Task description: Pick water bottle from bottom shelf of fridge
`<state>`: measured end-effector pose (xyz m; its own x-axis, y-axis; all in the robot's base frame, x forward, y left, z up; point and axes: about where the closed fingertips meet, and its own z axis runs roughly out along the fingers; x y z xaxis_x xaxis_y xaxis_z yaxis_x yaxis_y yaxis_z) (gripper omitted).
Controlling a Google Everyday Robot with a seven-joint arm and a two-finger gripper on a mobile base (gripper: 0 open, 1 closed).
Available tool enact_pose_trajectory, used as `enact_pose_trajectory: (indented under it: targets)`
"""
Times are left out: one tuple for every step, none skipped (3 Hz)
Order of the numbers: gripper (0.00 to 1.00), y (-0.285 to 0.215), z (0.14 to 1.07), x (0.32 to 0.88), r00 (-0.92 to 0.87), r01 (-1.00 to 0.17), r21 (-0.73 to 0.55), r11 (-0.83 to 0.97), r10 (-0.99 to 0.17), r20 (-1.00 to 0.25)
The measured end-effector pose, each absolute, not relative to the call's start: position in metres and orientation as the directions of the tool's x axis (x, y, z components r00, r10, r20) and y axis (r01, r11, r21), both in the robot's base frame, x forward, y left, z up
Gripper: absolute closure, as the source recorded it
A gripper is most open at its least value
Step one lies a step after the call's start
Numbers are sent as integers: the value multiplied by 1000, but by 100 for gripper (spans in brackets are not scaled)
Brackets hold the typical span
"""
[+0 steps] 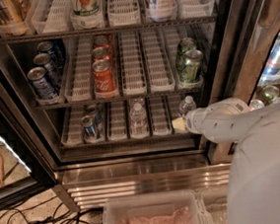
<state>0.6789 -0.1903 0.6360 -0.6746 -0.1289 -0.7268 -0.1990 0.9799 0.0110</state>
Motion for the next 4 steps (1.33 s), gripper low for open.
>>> enact_pose_trajectory:
  targets:
    - [28,-187,637,685,-668,-203,9,979,-132,-732]
    - [28,-190,634,703,-654,-196,-9,981,-138,-743]
    - [28,-187,634,703,-654,-196,-9,981,-138,-743]
    - [28,-187,634,707,-653,-189,-12,982,-135,-746]
